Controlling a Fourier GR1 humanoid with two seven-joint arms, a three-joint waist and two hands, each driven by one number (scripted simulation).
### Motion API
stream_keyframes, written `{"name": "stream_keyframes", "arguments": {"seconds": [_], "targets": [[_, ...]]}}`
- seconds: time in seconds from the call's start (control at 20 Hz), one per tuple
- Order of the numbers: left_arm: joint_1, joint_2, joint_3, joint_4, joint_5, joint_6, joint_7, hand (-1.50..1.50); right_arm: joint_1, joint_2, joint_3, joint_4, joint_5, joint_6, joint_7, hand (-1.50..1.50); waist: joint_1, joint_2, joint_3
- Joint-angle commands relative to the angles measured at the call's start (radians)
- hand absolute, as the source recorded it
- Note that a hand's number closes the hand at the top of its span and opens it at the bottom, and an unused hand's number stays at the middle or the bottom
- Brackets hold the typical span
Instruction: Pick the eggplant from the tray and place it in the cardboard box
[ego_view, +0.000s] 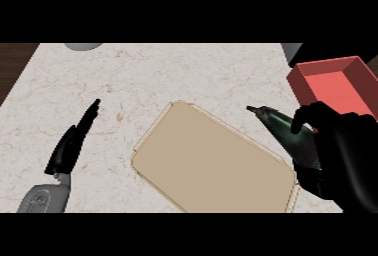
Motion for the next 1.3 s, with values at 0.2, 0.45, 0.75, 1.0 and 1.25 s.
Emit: {"name": "stream_keyframes", "arguments": {"seconds": [0.2, 0.45, 0.75, 1.0, 1.25], "targets": [[0.011, -0.041, -0.024, 0.008, -0.022, 0.023, -0.009, 0.00, -0.055, -0.052, -0.346, -0.088, -0.135, 0.091, -0.008, 1.50, 0.003, 0.002, 0.001], [-0.009, 0.001, 0.011, -0.021, 0.004, -0.021, 0.022, 0.00, -0.033, -0.136, -0.530, 0.030, -0.213, 0.056, -0.140, 1.50, 0.005, 0.002, 0.001], [0.047, -0.026, -0.015, -0.046, -0.024, 0.007, -0.013, 0.00, -0.036, -0.211, -0.601, 0.340, -0.174, -0.077, -0.277, 1.50, 0.016, 0.005, 0.001], [-0.051, 0.004, 0.022, 0.020, -0.001, -0.028, 0.003, 0.00, -0.075, -0.238, -0.645, 0.566, -0.236, -0.042, -0.339, 1.50, 0.012, 0.008, 0.001], [-0.046, -0.027, 0.004, 0.026, -0.029, 0.009, 0.015, 0.00, -0.087, -0.193, -0.640, 0.738, -0.310, 0.036, -0.366, -1.50, 0.018, 0.010, 0.001]]}}
